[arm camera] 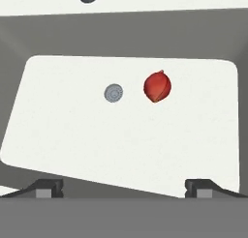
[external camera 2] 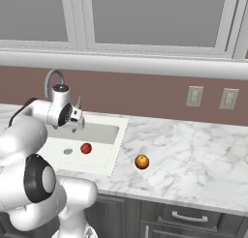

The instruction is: Turn on the sink faucet. Then move the onion from the counter to the sink. Turn off the sink. Move the vegetable from the sink to the pot next to the stove. Finally move the pot to the front left burner.

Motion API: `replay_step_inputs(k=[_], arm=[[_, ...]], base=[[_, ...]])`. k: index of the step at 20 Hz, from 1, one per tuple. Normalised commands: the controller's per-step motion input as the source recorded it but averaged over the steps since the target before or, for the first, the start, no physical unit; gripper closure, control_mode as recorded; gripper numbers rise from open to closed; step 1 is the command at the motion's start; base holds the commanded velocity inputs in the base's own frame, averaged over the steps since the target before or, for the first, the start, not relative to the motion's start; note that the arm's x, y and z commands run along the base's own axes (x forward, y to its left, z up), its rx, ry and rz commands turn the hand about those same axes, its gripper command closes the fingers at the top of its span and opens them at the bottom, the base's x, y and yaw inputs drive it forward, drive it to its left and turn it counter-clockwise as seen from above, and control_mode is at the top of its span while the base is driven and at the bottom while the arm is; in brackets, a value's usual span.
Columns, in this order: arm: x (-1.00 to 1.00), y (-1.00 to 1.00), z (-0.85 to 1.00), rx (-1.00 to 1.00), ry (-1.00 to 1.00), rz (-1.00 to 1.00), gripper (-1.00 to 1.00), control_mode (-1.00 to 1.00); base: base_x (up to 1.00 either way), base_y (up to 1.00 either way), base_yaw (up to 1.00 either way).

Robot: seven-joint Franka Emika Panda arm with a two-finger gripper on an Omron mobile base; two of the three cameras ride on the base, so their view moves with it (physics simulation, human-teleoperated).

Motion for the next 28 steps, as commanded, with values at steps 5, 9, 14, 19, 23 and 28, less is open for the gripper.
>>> replay_step_inputs(k=[5,9,14,19,23,28], arm=[[0.19,-0.01,-0.35,0.00,0.04,-0.02,-1.00,-1.00],[0.24,-0.04,-0.33,0.00,0.03,-0.10,-1.00,-1.00],[0.23,-0.03,-0.29,-0.01,0.00,-0.09,-1.00,-1.00],[0.24,-0.14,-0.23,0.00,0.01,-0.05,-1.00,-1.00],[0.32,-0.06,-0.27,0.00,0.03,-0.06,-1.00,-1.00],[0.33,0.00,-0.31,-0.02,0.03,-0.09,-1.00,-1.00]], base=[[0.00,0.00,0.00],[0.00,0.00,0.00],[0.00,0.00,0.00],[0.00,0.00,0.00],[0.00,0.00,0.00],[0.00,0.00,0.00]])
